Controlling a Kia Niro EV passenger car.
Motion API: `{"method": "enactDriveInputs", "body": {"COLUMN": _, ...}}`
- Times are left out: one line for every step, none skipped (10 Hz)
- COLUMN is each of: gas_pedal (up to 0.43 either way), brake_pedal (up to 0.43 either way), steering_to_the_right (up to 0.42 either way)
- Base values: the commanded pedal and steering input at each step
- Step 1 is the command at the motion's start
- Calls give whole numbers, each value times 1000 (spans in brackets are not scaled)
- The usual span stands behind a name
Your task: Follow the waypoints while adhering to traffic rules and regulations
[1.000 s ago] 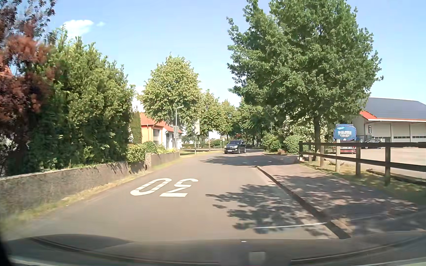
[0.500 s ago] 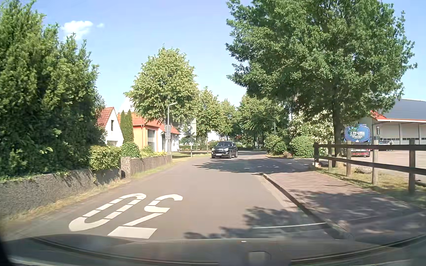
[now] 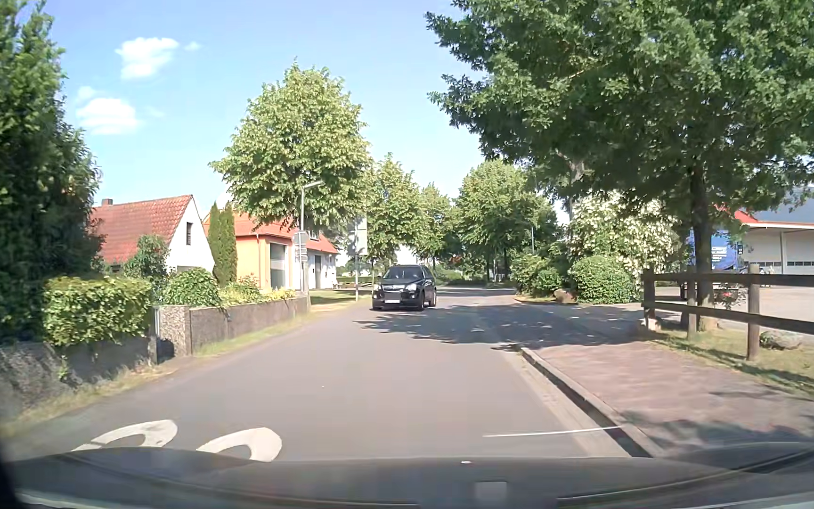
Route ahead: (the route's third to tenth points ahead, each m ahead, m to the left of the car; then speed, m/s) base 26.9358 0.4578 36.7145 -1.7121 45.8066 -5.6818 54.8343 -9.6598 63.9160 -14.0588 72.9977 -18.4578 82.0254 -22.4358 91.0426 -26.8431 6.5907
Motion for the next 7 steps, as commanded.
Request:
{"method": "enactDriveInputs", "body": {"gas_pedal": 118, "brake_pedal": 6, "steering_to_the_right": 3}}
{"method": "enactDriveInputs", "body": {"gas_pedal": 118, "brake_pedal": 6, "steering_to_the_right": 3}}
{"method": "enactDriveInputs", "body": {"gas_pedal": 118, "brake_pedal": 6, "steering_to_the_right": 3}}
{"method": "enactDriveInputs", "body": {"gas_pedal": 118, "brake_pedal": 6, "steering_to_the_right": 3}}
{"method": "enactDriveInputs", "body": {"gas_pedal": 118, "brake_pedal": 6, "steering_to_the_right": 3}}
{"method": "enactDriveInputs", "body": {"gas_pedal": 118, "brake_pedal": 6, "steering_to_the_right": 3}}
{"method": "enactDriveInputs", "body": {"gas_pedal": 118, "brake_pedal": 6, "steering_to_the_right": 3}}
